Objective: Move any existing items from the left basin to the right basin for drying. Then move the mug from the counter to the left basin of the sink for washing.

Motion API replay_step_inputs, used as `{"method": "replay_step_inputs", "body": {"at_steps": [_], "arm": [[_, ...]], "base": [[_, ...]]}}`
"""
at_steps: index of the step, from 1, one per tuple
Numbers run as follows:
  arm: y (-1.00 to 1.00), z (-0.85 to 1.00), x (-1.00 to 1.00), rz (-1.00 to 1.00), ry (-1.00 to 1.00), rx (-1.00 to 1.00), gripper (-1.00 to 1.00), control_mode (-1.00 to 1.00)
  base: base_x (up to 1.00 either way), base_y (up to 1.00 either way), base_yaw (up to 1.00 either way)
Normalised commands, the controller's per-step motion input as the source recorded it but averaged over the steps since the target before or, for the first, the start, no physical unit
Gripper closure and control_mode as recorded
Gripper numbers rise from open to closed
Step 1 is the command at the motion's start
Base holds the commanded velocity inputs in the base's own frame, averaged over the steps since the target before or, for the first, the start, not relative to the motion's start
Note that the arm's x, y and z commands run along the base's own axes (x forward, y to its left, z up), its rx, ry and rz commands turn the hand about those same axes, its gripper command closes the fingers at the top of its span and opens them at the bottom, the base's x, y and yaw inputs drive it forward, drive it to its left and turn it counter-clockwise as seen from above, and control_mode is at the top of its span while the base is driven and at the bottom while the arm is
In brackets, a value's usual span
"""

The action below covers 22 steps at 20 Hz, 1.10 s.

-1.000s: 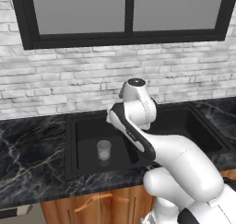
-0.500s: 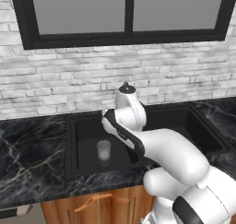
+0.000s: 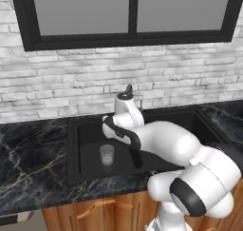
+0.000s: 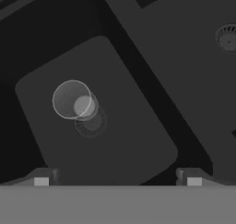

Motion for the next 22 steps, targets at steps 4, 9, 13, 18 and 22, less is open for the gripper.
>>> {"method": "replay_step_inputs", "body": {"at_steps": [4, 9, 13, 18, 22], "arm": [[0.11, -0.31, 0.17, -0.03, 0.0, -0.02, -1.0, -1.0], [0.07, -0.34, 0.2, -0.03, 0.0, 0.0, -1.0, -1.0], [0.03, -0.33, 0.25, -0.04, 0.0, 0.0, -1.0, -1.0], [0.01, -0.27, 0.29, -0.03, 0.0, 0.0, -1.0, -1.0], [0.0, -0.28, 0.11, -0.03, 0.0, 0.0, -1.0, -1.0]], "base": [[0.0, 0.0, 0.0], [0.0, 0.0, 0.0], [0.0, 0.0, 0.0], [0.0, 0.0, 0.0], [0.0, 0.0, 0.0]]}}
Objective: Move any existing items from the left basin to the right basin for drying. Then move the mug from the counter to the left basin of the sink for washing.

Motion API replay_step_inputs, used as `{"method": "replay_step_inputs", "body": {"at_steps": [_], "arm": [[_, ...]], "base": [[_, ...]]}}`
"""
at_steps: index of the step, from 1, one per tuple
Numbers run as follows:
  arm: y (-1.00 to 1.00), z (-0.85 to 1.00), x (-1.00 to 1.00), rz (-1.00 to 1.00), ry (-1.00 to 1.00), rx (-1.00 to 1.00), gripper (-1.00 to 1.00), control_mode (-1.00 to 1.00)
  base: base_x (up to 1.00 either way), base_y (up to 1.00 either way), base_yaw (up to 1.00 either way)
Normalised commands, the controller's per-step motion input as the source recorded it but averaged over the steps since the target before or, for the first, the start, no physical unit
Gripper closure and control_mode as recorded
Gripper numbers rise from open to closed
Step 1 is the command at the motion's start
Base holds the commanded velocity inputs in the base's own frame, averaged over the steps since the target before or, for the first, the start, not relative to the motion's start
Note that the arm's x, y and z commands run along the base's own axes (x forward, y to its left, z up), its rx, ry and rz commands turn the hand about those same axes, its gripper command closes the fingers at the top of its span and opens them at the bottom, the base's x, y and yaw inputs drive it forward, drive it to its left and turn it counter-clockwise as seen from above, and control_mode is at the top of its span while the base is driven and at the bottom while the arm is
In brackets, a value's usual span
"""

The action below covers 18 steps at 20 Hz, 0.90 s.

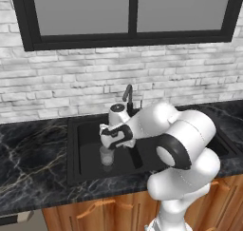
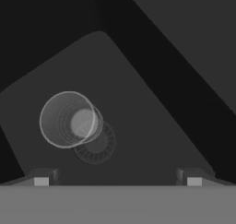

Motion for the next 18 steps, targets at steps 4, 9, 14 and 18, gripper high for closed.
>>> {"method": "replay_step_inputs", "body": {"at_steps": [4, 9, 14, 18], "arm": [[0.01, -0.27, 0.02, -0.02, 0.0, 0.0, -1.0, -1.0], [0.0, -0.22, 0.0, 0.0, 0.0, 0.0, -1.0, -1.0], [0.0, -0.27, 0.0, -0.03, 0.0, 0.0, -1.0, -1.0], [0.0, -0.28, 0.04, -0.05, 0.02, 0.0, -1.0, -1.0]], "base": [[0.0, 0.0, 0.0], [0.0, 0.0, 0.0], [0.0, 0.0, 0.0], [0.0, 0.0, 0.0]]}}
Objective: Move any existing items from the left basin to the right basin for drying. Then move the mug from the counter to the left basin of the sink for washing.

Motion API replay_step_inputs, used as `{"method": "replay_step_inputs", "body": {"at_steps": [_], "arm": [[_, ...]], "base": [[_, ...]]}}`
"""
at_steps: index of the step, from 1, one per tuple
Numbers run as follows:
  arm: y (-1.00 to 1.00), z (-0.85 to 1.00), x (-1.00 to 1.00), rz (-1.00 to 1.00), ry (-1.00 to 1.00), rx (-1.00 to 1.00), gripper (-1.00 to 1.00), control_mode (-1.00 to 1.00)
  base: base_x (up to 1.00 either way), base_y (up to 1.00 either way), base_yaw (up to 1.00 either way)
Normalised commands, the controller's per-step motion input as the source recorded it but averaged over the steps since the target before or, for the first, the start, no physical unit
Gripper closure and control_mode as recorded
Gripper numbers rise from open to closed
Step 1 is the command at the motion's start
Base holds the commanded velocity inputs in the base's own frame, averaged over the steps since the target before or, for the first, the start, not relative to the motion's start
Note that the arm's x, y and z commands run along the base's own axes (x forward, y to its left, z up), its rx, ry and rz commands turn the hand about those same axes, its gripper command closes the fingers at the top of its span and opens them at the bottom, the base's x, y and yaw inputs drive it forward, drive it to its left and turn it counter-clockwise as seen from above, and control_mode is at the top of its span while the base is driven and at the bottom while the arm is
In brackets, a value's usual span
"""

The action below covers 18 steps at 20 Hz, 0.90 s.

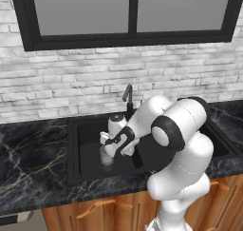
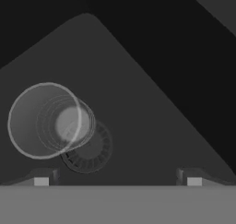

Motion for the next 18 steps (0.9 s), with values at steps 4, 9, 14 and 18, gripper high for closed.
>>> {"method": "replay_step_inputs", "body": {"at_steps": [4, 9, 14, 18], "arm": [[0.01, -0.17, 0.12, -0.07, 0.04, 0.0, -1.0, -1.0], [0.07, -0.12, 0.18, -0.07, 0.06, 0.0, -1.0, -1.0], [0.12, -0.1, 0.24, -0.06, 0.1, 0.0, -1.0, -1.0], [0.06, -0.17, 0.26, -0.03, 0.08, 0.0, -1.0, -1.0]], "base": [[0.0, 0.0, 0.0], [0.0, 0.0, 0.0], [0.0, 0.0, 0.0], [0.0, 0.0, 0.0]]}}
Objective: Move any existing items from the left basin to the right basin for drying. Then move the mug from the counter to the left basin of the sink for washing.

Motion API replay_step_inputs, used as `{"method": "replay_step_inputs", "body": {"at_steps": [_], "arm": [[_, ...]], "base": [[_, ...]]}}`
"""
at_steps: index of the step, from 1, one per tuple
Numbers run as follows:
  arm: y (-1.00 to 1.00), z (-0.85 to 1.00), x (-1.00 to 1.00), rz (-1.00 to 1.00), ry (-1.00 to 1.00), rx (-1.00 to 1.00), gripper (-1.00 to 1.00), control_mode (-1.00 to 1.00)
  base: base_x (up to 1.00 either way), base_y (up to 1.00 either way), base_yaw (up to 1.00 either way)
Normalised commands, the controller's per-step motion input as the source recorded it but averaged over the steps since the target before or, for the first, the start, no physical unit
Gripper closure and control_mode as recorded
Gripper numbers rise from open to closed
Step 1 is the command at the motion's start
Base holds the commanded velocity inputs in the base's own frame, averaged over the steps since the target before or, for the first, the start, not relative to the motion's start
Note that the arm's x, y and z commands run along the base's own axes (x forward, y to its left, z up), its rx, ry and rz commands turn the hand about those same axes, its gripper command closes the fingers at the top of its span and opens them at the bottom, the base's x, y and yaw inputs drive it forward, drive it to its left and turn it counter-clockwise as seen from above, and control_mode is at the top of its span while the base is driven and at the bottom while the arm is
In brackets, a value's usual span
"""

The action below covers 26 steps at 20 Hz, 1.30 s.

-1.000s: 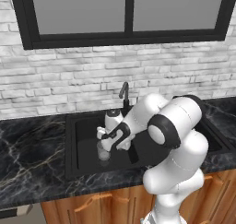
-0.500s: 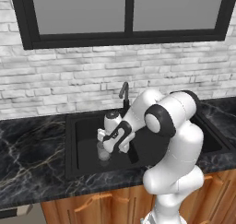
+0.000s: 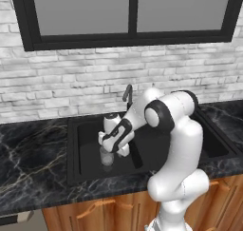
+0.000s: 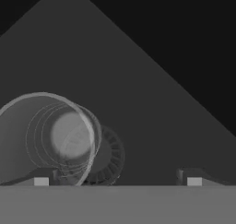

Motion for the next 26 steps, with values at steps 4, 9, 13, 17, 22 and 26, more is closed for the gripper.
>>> {"method": "replay_step_inputs", "body": {"at_steps": [4, 9, 13, 17, 22, 26], "arm": [[0.07, -0.3, 0.23, -0.02, 0.02, 0.0, -1.0, -1.0], [0.1, -0.37, 0.08, -0.03, 0.0, -0.01, -1.0, -1.0], [0.05, -0.29, 0.14, -0.04, 0.0, 0.0, -1.0, -1.0], [0.04, -0.19, 0.2, -0.04, 0.02, 0.0, -1.0, -1.0], [0.06, -0.25, 0.01, -0.01, 0.02, 0.0, 1.0, -1.0], [0.0, -0.14, -0.02, 0.0, 0.0, 0.0, 1.0, -1.0]], "base": [[0.0, 0.0, 0.0], [0.0, 0.0, 0.0], [0.0, 0.0, 0.0], [0.0, 0.0, 0.0], [0.0, 0.0, 0.0], [0.0, 0.0, 0.0]]}}
